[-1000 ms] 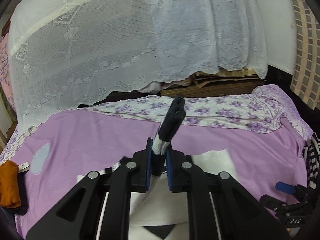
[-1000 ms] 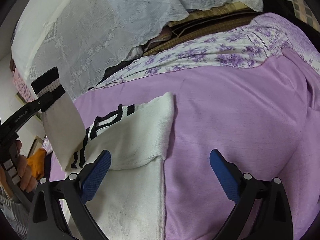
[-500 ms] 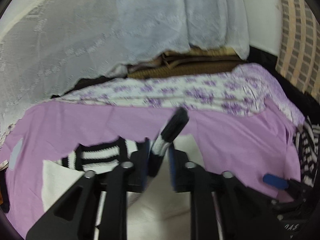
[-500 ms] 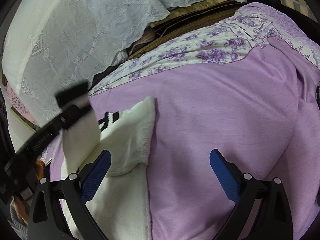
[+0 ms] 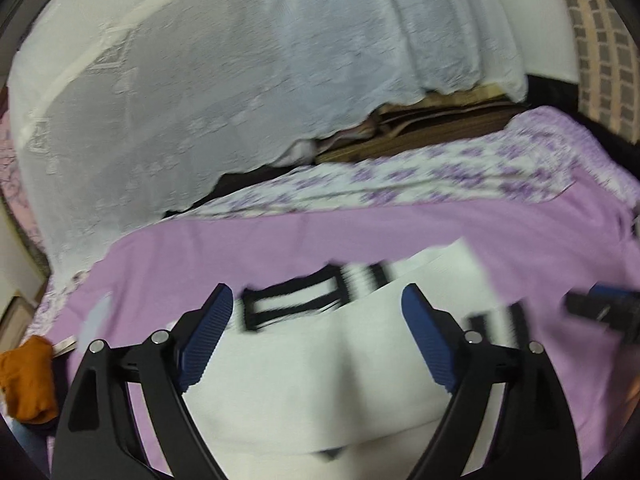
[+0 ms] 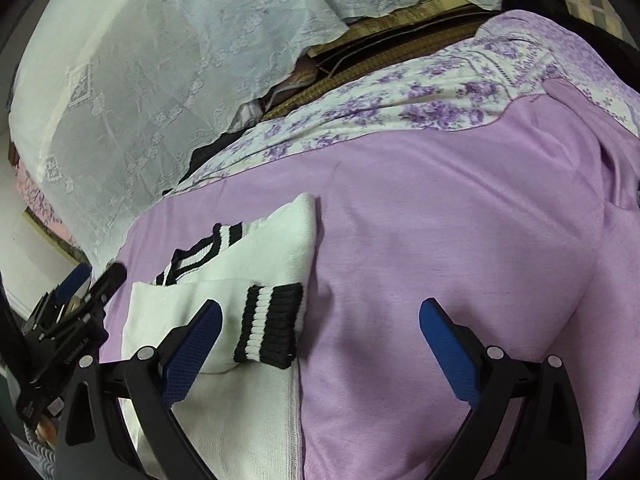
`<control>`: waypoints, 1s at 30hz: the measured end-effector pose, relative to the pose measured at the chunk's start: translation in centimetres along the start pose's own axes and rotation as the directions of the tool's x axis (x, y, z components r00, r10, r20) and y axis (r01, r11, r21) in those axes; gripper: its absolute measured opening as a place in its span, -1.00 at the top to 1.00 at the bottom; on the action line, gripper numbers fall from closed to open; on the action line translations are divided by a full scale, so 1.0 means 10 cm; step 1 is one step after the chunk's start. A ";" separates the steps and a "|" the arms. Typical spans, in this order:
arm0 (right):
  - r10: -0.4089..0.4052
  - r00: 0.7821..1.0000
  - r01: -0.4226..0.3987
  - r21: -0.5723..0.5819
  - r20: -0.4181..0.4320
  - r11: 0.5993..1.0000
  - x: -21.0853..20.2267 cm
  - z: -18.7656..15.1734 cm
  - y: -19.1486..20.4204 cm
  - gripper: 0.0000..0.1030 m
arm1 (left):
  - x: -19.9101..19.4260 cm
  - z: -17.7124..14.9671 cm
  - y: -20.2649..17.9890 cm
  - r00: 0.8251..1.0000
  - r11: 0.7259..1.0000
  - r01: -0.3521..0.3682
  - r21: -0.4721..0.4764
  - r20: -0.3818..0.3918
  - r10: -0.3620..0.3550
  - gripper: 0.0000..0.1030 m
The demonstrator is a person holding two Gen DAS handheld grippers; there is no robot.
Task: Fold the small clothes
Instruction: 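Open the left tool to release the sleeve onto the folded sweater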
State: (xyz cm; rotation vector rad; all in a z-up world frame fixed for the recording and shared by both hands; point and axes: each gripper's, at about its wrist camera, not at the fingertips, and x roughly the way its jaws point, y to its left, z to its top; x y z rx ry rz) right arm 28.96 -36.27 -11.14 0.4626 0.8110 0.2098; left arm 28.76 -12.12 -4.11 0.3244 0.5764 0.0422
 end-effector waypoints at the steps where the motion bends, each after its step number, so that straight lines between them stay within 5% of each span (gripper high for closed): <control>1: 0.007 1.000 -0.007 -0.007 -0.006 1.000 0.02 -0.01 0.01 -0.93 | 0.00 -0.07 0.10 1.000 1.000 -0.025 0.004 -0.007 0.025 -0.67; 5: -0.014 0.999 0.012 -0.049 -0.037 0.999 0.17 -0.07 0.07 -0.87 | 0.12 -0.39 0.54 0.991 0.993 -0.116 -0.010 -0.062 0.115 -0.72; 9: -0.047 0.998 0.042 -0.094 -0.050 0.995 0.33 -0.12 0.12 -0.59 | 0.25 -0.63 0.93 0.982 0.985 -0.153 -0.074 -0.120 0.144 -0.72; 11: -0.055 0.998 0.050 -0.125 -0.037 0.991 0.39 -0.12 0.17 -0.31 | 0.36 -0.76 1.09 0.977 0.979 -0.169 -0.112 -0.152 0.151 -0.72; 13: -0.060 0.998 0.057 -0.160 -0.016 0.985 0.41 -0.12 0.24 0.53 | 0.45 -0.85 1.20 0.973 0.975 -0.173 -0.142 -0.176 0.147 -0.72; 15: -0.061 0.998 0.063 -0.200 0.018 0.978 0.36 -0.13 0.33 0.91 | 0.59 -0.95 1.28 0.966 0.969 -0.181 -0.168 -0.216 0.143 -0.72; 17: -0.074 0.995 0.089 -0.233 0.071 0.969 0.29 -0.10 0.43 1.00 | 0.73 -1.06 1.34 0.953 0.963 -0.198 -0.181 -0.266 0.145 -0.72; 21: -0.074 0.991 0.101 -0.271 0.107 0.957 0.25 0.13 0.61 1.00 | 0.80 -1.19 1.60 0.952 0.937 -0.167 -0.306 -0.296 0.073 -0.75; 23: -0.058 0.998 0.066 -0.284 0.038 0.956 0.30 0.24 0.66 0.92 | 0.77 -1.23 1.67 0.955 0.924 -0.171 -0.341 -0.288 0.071 -0.76; 24: -0.051 0.998 0.057 -0.275 0.030 0.960 0.30 0.24 0.64 0.68 | 0.77 -1.28 1.71 0.957 0.918 -0.156 -0.365 -0.287 0.049 -0.77; 25: -0.063 0.997 0.073 -0.258 0.044 0.963 0.28 0.21 0.58 0.02 | 0.78 -1.30 1.72 0.957 0.914 -0.145 -0.380 -0.289 0.032 -0.78; 26: -0.082 0.995 0.095 -0.248 0.065 0.964 0.27 0.17 0.54 -0.23 | 0.79 -1.32 1.74 0.957 0.908 -0.137 -0.395 -0.290 0.018 -0.80; 30: -0.082 0.997 0.081 -0.217 0.002 0.973 0.41 -0.02 0.40 -0.24 | 0.83 -1.37 1.79 0.954 0.894 -0.119 -0.432 -0.298 -0.017 -0.83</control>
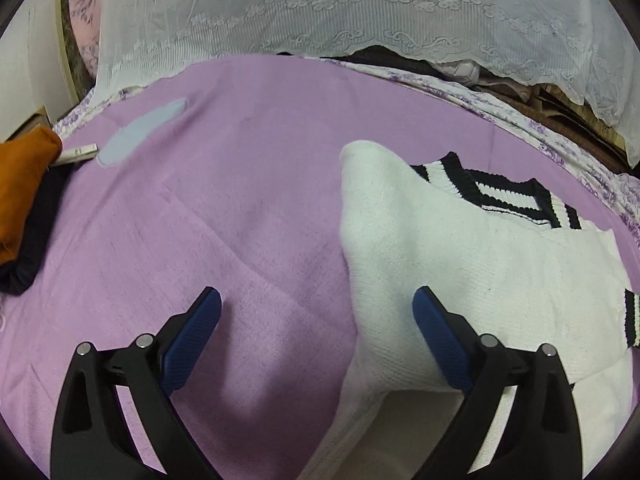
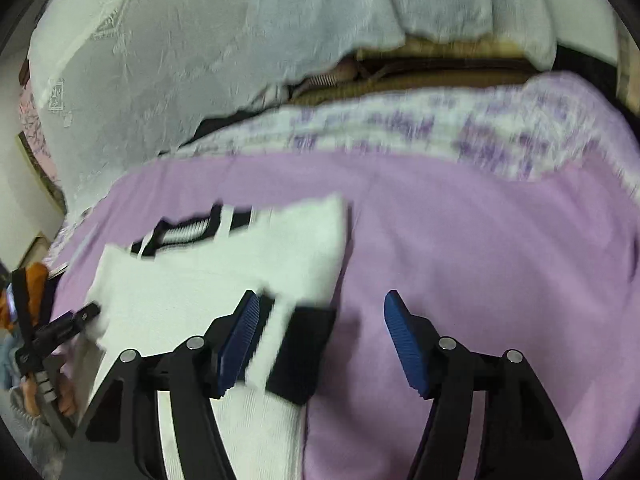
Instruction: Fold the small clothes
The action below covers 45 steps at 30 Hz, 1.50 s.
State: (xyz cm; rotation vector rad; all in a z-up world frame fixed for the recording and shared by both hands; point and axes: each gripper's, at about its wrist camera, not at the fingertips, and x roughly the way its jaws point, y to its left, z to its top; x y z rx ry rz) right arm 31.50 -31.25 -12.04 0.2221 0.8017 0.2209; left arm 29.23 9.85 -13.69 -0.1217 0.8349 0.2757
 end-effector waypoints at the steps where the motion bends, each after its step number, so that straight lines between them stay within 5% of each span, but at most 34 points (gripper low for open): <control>1: 0.010 1.000 -0.010 0.008 -0.013 1.000 0.04 -0.03 0.00 -0.05 | 0.00 0.00 0.00 1.000 1.000 0.000 -0.002 0.000 0.000 -0.84; 3: 0.006 1.000 -0.007 -0.020 -0.026 1.000 0.11 -0.07 0.06 0.57 | 0.00 -0.01 0.00 1.000 1.000 -0.004 -0.004 -0.001 0.004 -0.86; 7: -0.044 0.997 0.051 -0.112 0.063 0.992 -0.04 -0.06 0.24 0.79 | -0.01 0.00 0.01 1.000 1.000 -0.004 -0.014 0.006 0.004 -0.87; 13: -0.054 0.984 0.081 -0.155 0.173 0.985 -0.20 0.35 0.40 0.80 | -0.10 0.00 -0.02 0.998 0.999 -0.041 -0.004 0.048 0.041 -0.87; 16: -0.098 0.986 0.116 -0.135 0.133 0.984 0.02 0.33 0.27 0.80 | -0.07 0.00 0.00 0.998 0.998 -0.055 -0.013 0.027 0.055 -0.88; 19: -0.128 0.992 0.126 -0.075 -0.023 0.989 0.46 0.10 -0.03 0.79 | 0.01 -0.01 0.03 0.999 0.998 -0.052 -0.026 -0.016 0.052 -0.92; 26: -0.085 0.993 0.086 -0.014 0.088 0.996 0.09 0.27 0.00 0.72 | -0.21 0.08 0.03 0.995 0.997 -0.076 -0.027 0.062 0.078 -0.92; 31: 0.004 0.998 0.003 -0.112 0.067 0.994 0.13 0.32 0.42 0.72 | -0.27 0.26 -0.26 0.985 0.985 -0.135 0.108 0.120 0.122 -0.92; 35: -0.026 1.000 0.023 -0.166 -0.015 0.986 0.48 0.25 0.61 0.59 | 0.18 0.23 -0.34 0.971 0.954 -0.240 0.178 0.055 0.234 -0.92; 40: -0.028 0.999 0.021 -0.149 -0.042 0.989 0.65 0.19 0.51 0.57 | 0.30 0.28 0.00 0.993 0.994 -0.110 0.028 -0.032 0.111 -0.92; 42: -0.041 0.999 0.038 -0.170 -0.014 0.985 0.60 0.15 0.55 0.55 | 0.24 0.27 0.05 0.996 0.996 -0.092 0.011 -0.018 0.093 -0.92; 45: -0.028 0.997 0.041 -0.194 0.070 0.980 0.32 0.07 0.61 0.27 | -0.02 0.15 0.07 0.997 0.998 -0.067 0.019 0.032 0.066 -0.92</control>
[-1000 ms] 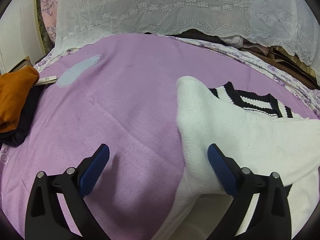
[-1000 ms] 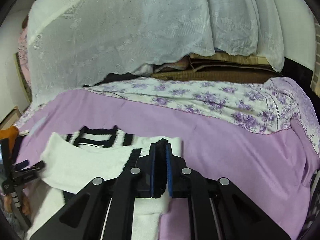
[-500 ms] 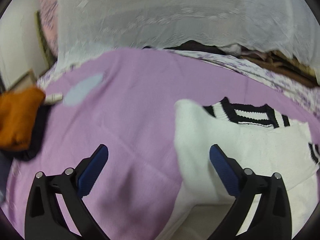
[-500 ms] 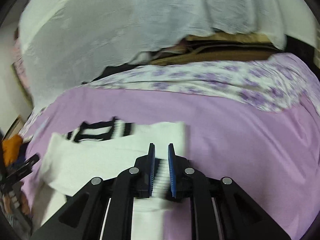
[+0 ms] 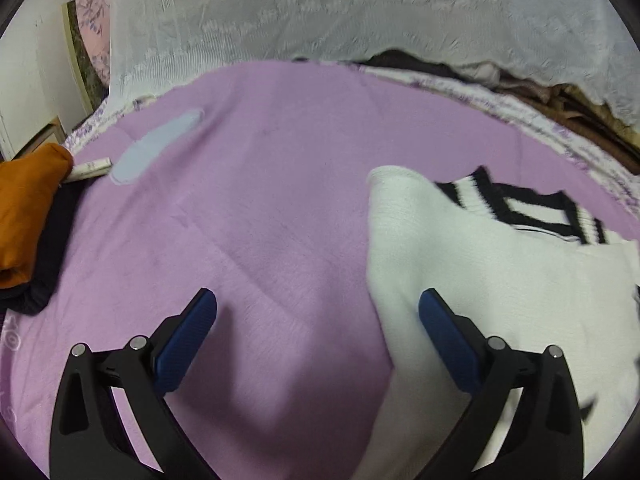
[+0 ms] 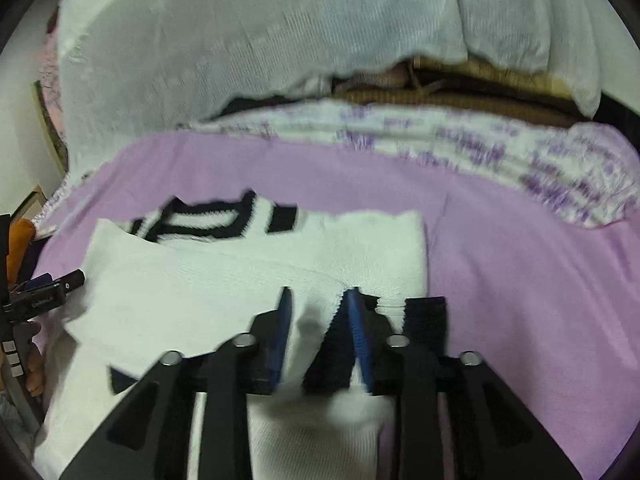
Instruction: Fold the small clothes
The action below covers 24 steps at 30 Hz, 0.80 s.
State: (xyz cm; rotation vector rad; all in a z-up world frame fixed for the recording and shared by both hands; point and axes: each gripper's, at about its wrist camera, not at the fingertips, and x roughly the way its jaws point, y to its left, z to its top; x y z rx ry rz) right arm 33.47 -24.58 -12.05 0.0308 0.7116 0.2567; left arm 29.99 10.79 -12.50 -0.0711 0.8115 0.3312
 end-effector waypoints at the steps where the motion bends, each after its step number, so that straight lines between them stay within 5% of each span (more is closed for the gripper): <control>1: 0.002 1.000 -0.002 -0.010 0.017 1.000 -0.11 -0.04 0.03 0.18 | -0.08 -0.05 0.01 1.000 1.000 0.019 0.005 0.005 -0.019 -0.92; 5: 0.046 0.999 -0.047 -0.025 -0.019 0.999 -0.34 -0.27 0.13 0.08 | -0.30 -0.34 -0.05 0.997 0.993 0.081 0.088 -0.027 -0.079 -0.92; 15: 0.049 0.993 -0.066 -0.169 -0.104 0.983 -0.86 -1.01 0.51 -0.13 | -0.94 -1.37 0.02 0.998 0.943 0.054 0.328 -0.048 -0.040 -0.91; 24: 0.036 0.983 -0.071 -0.192 -0.182 0.979 -1.43 -1.63 0.49 -0.34 | -1.58 -1.99 0.46 0.990 0.947 0.140 0.290 -0.050 -0.131 -0.91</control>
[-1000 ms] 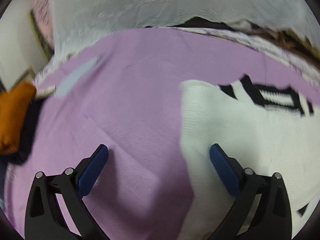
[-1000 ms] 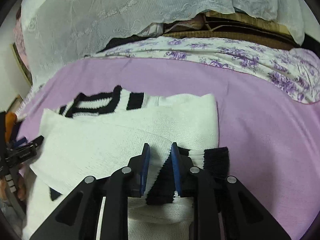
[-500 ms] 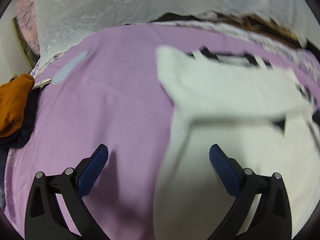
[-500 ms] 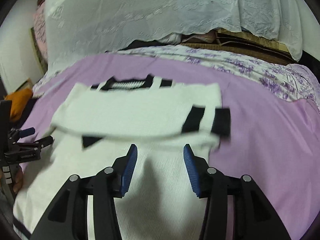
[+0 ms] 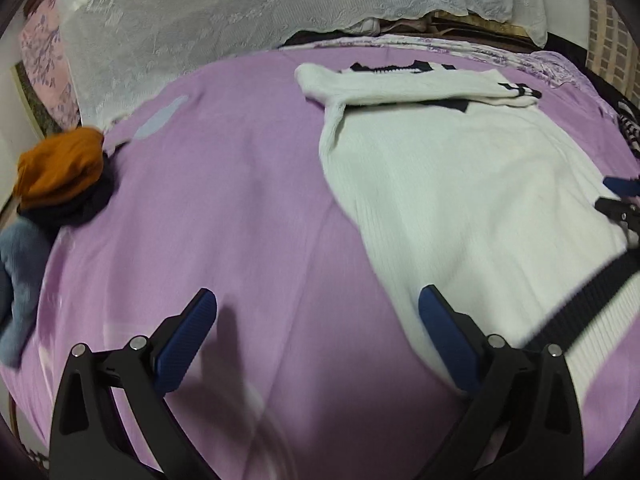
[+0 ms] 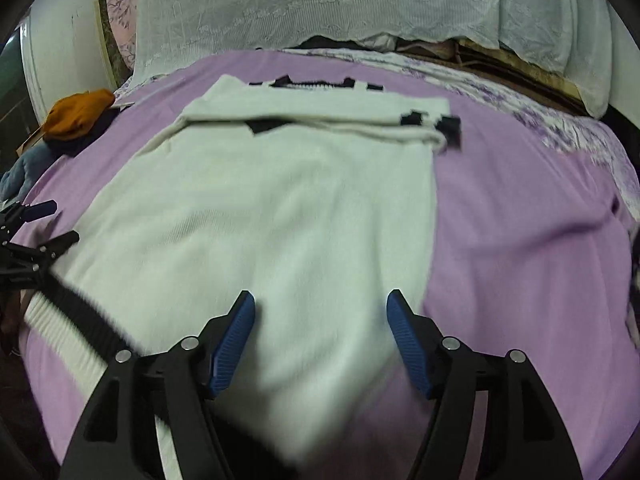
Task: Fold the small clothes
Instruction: 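Move both tools to the black sweater hem band and close on it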
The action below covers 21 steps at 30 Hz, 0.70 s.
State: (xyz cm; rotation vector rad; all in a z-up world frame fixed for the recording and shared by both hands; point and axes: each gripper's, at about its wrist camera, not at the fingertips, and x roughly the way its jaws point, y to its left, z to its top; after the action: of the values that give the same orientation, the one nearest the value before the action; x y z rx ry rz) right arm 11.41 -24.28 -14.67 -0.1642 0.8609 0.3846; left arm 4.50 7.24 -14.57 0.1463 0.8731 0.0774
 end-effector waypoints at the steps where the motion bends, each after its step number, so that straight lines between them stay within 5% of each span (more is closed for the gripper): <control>1: -0.009 1.000 0.009 -0.001 0.002 1.000 -0.05 -0.06 0.00 -0.41 | -0.02 -0.03 0.01 1.000 1.000 0.009 -0.010 -0.012 -0.009 -0.91; 6: 0.010 1.000 -0.009 0.059 -0.021 0.998 -0.28 -0.33 -0.08 -0.44 | -0.21 -0.08 -0.06 0.999 0.999 0.040 -0.006 -0.015 -0.040 -0.89; 9: 0.069 0.997 -0.067 0.092 -0.024 0.994 -0.39 -0.40 -0.11 -0.45 | -0.26 0.00 -0.04 0.981 0.979 0.188 -0.078 -0.028 -0.191 -0.89; 11: 0.119 0.992 -0.115 0.119 -0.028 0.986 -0.40 -0.40 -0.12 -0.45 | -0.25 0.02 -0.03 0.944 0.938 0.320 -0.132 -0.040 -0.327 -0.90; 12: 0.145 0.989 -0.140 0.134 -0.029 0.981 -0.40 -0.40 -0.13 -0.45 | -0.21 0.01 -0.04 0.909 0.903 0.399 -0.160 -0.059 -0.412 -0.90; 14: 0.203 0.979 -0.196 0.155 -0.033 0.968 -0.36 -0.41 -0.12 -0.45 | -0.13 -0.05 -0.12 0.871 0.868 0.460 -0.187 -0.094 -0.482 -0.90; 18: 0.216 0.976 -0.210 0.164 -0.017 0.964 -0.29 -0.44 -0.04 -0.45 | -0.08 -0.10 -0.35 0.896 0.896 0.424 -0.132 -0.084 -0.436 -0.91; 21: 0.240 0.971 -0.235 0.193 -0.001 0.953 -0.28 -0.41 -0.04 -0.23 | -0.14 -0.03 -0.38 0.872 0.868 0.475 -0.147 -0.058 -0.487 -0.91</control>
State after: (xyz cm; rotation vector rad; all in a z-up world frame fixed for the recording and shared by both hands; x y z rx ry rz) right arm 7.02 -26.60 -15.14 0.1150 0.9400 0.5226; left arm 3.45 3.36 -14.29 -0.2021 0.9735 -0.3319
